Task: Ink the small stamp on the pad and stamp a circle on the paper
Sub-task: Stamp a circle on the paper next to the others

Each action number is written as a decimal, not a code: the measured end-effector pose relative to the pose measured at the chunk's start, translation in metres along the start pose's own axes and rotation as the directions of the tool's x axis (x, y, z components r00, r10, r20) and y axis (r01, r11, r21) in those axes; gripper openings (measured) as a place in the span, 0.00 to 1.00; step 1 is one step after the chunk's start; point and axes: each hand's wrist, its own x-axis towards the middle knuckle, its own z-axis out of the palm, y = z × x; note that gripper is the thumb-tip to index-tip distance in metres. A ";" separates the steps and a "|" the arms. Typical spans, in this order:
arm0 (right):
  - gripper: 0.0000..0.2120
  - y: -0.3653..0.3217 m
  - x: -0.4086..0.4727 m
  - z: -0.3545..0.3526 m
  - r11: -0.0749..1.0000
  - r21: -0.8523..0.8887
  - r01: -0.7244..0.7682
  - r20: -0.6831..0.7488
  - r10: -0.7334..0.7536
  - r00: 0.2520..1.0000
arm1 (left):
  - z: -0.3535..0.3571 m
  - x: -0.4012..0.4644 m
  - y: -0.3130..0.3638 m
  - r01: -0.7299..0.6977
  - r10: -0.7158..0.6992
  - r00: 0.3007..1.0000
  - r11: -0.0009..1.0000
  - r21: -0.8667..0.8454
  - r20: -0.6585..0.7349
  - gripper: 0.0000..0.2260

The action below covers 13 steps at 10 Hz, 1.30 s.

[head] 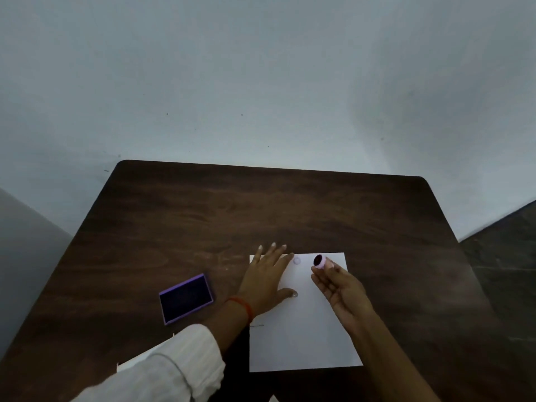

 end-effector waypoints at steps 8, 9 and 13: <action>0.14 0.002 0.037 0.023 -0.145 -0.953 0.265 0.302 -0.406 0.862 | 0.002 0.017 -0.013 0.009 -0.030 0.963 0.997 0.077 0.267 0.41; 0.16 0.001 0.037 0.026 -0.184 -0.950 0.251 0.303 -0.367 0.879 | 0.000 0.018 -0.013 0.008 -0.029 0.961 0.997 0.075 0.274 0.41; 0.12 0.006 0.039 0.029 -0.265 -0.922 0.282 0.373 -0.413 0.831 | -0.004 0.017 -0.011 0.006 -0.029 0.959 0.997 0.082 0.281 0.41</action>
